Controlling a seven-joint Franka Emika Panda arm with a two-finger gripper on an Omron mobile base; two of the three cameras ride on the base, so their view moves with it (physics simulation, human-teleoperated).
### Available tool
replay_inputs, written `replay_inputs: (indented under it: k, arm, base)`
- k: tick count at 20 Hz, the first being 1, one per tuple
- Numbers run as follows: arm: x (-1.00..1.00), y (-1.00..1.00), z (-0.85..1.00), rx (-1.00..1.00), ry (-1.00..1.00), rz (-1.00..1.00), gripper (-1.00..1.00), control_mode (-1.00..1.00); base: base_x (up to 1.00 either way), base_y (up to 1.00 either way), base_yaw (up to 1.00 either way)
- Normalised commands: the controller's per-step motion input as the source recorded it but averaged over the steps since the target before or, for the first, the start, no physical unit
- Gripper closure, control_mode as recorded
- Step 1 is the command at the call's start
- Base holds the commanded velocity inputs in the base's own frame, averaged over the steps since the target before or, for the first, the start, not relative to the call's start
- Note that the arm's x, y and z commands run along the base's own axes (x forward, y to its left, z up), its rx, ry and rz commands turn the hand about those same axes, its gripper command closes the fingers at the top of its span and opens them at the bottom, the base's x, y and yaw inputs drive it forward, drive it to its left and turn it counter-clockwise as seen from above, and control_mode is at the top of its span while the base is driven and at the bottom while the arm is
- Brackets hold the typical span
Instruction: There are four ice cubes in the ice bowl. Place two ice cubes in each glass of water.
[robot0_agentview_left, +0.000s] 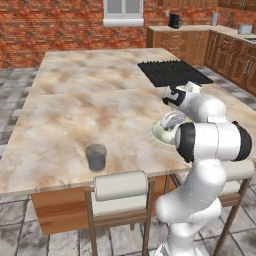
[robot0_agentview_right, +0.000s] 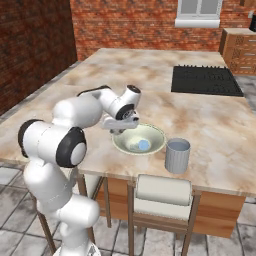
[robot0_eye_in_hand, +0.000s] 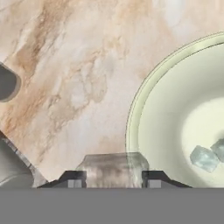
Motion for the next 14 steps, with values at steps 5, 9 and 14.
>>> replay_inputs:
  k: [5, 9, 14]
  arm:
    - [-0.97, 0.9, 0.4, 0.0, -0.08, -0.13, 1.0, -1.0]
    - [-0.97, 0.96, 0.61, 0.0, -0.05, -0.02, 1.0, -1.0]
    - [-0.81, 1.0, 0.69, -0.07, 0.0, 0.03, 1.0, -1.0]
  base:
    - [0.0, 0.0, 0.0]
    - [0.0, 0.0, 0.0]
    - [0.0, 0.0, 0.0]
